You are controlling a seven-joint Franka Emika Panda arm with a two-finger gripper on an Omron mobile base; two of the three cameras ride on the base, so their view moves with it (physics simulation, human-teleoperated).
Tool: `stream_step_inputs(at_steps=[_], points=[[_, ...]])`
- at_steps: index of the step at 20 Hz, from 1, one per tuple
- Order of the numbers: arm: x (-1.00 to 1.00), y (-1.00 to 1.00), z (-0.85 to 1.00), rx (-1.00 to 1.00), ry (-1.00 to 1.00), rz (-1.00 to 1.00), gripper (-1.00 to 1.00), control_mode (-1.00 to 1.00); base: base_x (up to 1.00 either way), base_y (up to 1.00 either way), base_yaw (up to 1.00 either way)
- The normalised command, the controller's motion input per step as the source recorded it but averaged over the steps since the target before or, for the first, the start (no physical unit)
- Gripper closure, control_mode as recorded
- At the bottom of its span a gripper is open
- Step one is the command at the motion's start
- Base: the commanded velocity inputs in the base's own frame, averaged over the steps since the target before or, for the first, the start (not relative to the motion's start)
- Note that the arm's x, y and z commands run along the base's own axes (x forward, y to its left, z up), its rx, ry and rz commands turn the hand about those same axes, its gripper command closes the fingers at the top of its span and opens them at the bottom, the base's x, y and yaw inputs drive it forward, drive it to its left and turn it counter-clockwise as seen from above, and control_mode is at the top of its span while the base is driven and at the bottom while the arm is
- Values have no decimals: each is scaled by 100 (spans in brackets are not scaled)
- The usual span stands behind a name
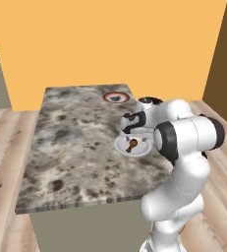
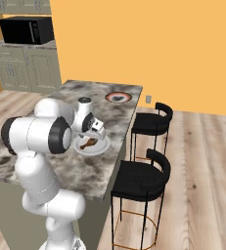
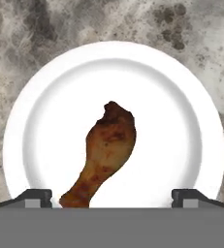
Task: Take the chicken drumsticks from the pan and place one on each plate on the dining counter.
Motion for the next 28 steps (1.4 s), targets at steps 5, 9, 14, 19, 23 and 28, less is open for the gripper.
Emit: stream_step_inputs(at_steps=[5,9,14,19,23,28], points=[[-91,4,14,-10,0,0,-100,-100,0,0,0],[-86,0,17,0,0,2,-100,-100,0,0,0],[-79,0,30,0,1,4,-100,-100,0,0,0],[-71,0,40,-3,-1,10,-100,-100,0,0,0],[-64,0,16,-8,-15,12,-100,-100,0,0,0],[-45,0,0,-1,-32,6,-100,-100,0,0,0]])
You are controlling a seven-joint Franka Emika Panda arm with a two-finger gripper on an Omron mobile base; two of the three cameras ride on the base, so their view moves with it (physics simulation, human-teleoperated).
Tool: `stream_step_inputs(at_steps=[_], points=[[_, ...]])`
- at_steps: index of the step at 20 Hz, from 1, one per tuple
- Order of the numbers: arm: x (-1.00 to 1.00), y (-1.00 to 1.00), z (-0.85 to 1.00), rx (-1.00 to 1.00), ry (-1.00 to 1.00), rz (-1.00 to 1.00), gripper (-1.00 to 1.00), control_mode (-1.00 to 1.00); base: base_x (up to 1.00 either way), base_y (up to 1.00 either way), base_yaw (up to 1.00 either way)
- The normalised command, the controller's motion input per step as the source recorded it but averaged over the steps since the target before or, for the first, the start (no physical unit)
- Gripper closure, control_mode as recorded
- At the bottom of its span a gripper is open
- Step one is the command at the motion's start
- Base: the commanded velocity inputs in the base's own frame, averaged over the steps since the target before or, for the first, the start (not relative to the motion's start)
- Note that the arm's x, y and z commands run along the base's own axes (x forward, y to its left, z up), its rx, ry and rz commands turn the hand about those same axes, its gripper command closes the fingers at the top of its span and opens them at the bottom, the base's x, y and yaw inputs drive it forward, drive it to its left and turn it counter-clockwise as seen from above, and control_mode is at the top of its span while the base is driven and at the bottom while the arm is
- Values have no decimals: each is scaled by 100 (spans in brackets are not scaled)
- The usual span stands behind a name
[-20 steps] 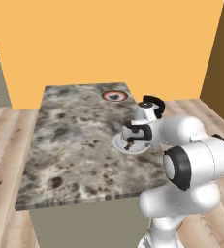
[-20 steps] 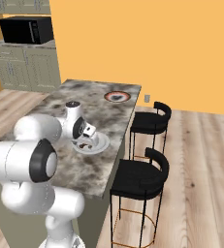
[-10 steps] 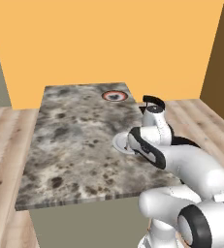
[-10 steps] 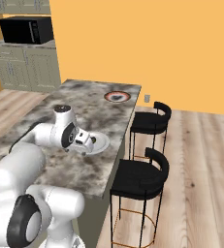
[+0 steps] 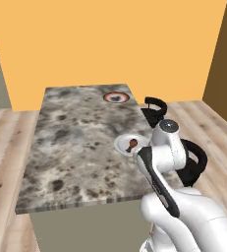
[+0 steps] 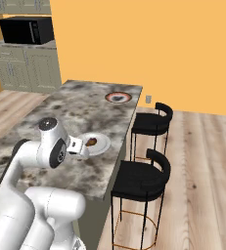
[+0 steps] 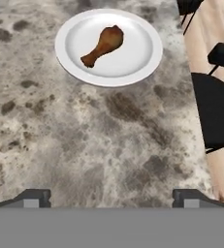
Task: Take the chicken drumsticks from the pan and place one on each plate on the dining counter.
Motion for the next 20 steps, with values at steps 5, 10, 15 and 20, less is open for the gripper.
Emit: stream_step_inputs(at_steps=[5,10,15,20], points=[[0,0,0,0,0,0,-100,100,-27,0,1],[0,0,0,0,0,0,-100,100,-43,11,78],[0,0,0,0,0,0,-100,100,-9,4,100],[0,0,0,0,0,0,-100,100,-2,0,100]])
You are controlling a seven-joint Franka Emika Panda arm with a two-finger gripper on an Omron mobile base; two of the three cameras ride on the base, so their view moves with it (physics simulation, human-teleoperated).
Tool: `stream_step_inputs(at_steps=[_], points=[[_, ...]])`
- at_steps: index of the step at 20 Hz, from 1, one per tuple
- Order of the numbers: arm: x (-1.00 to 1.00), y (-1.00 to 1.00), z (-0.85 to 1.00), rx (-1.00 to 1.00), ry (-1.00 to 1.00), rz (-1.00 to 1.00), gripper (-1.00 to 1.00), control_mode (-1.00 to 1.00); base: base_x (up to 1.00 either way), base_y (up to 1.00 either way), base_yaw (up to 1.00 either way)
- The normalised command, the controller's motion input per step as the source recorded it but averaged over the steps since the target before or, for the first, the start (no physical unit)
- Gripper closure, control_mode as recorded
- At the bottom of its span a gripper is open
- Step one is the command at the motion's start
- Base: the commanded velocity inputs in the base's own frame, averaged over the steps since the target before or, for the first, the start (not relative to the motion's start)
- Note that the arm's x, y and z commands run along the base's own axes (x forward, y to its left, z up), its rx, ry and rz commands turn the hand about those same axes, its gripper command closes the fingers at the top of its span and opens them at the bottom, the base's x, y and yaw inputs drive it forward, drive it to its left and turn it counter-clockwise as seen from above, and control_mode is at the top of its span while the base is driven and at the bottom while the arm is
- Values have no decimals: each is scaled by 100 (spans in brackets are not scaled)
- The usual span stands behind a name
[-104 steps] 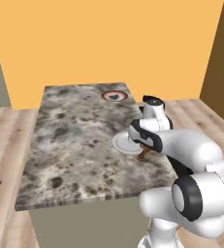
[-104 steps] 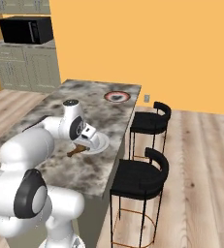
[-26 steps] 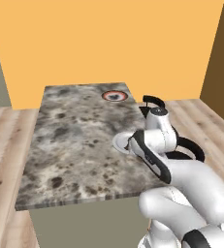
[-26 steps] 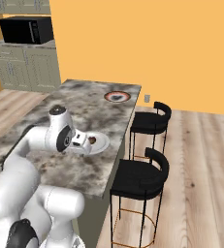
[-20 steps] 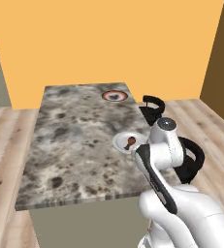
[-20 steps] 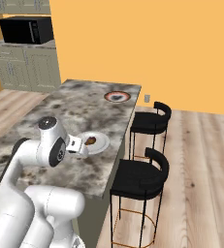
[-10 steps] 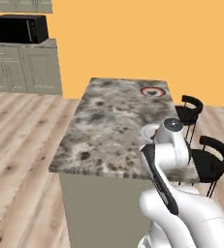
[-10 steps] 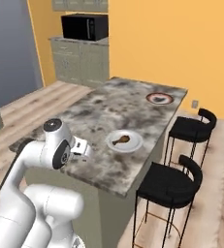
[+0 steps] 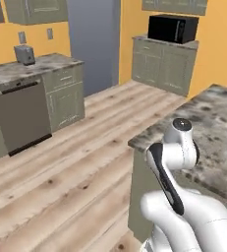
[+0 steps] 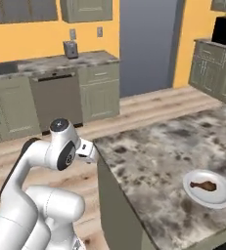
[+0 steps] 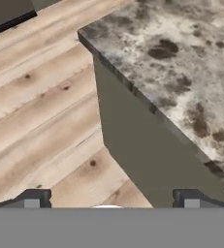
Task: Take the chicken drumsticks from the pan and place one on each plate on the dining counter.
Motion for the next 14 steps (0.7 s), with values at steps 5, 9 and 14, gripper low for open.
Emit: stream_step_inputs(at_steps=[5,9,14], points=[[0,0,0,0,0,0,-100,100,0,0,100],[0,0,0,0,0,0,-100,100,30,0,95],[0,0,0,0,0,0,-100,100,83,0,64]])
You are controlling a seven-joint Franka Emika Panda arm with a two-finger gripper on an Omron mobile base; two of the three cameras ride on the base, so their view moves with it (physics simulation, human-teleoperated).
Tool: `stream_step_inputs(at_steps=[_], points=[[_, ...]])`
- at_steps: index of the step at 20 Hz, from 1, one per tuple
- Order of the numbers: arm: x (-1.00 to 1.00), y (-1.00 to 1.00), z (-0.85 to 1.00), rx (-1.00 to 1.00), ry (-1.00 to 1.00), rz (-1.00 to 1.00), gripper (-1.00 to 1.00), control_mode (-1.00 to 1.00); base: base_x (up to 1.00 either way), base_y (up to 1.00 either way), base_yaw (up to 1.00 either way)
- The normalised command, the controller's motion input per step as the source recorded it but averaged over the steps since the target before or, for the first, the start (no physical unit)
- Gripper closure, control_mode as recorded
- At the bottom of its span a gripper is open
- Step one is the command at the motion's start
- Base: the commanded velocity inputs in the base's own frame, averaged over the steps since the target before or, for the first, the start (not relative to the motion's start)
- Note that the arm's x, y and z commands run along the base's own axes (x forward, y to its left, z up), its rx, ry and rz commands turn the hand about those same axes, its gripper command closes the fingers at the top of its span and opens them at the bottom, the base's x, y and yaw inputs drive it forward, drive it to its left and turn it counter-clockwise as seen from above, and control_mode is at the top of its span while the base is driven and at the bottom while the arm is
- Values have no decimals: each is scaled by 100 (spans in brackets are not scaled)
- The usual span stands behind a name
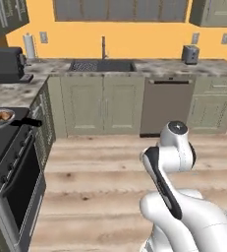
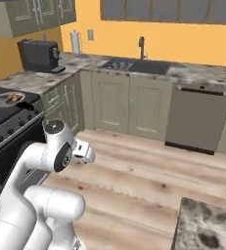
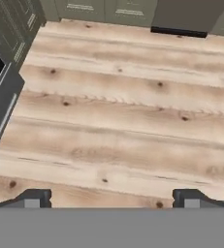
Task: Take the chicken drumsticks from the pan and place one on each plate on the dining counter.
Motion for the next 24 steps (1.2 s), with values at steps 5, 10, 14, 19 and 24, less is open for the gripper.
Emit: stream_step_inputs(at_steps=[5,10,14,19,24], points=[[0,0,0,0,0,0,-100,100,99,0,55],[0,0,0,0,0,0,-100,100,83,0,74],[0,0,0,0,0,0,-100,100,48,0,99],[0,0,0,0,0,0,-100,100,64,-18,78],[0,0,0,0,0,0,-100,100,31,-61,46]])
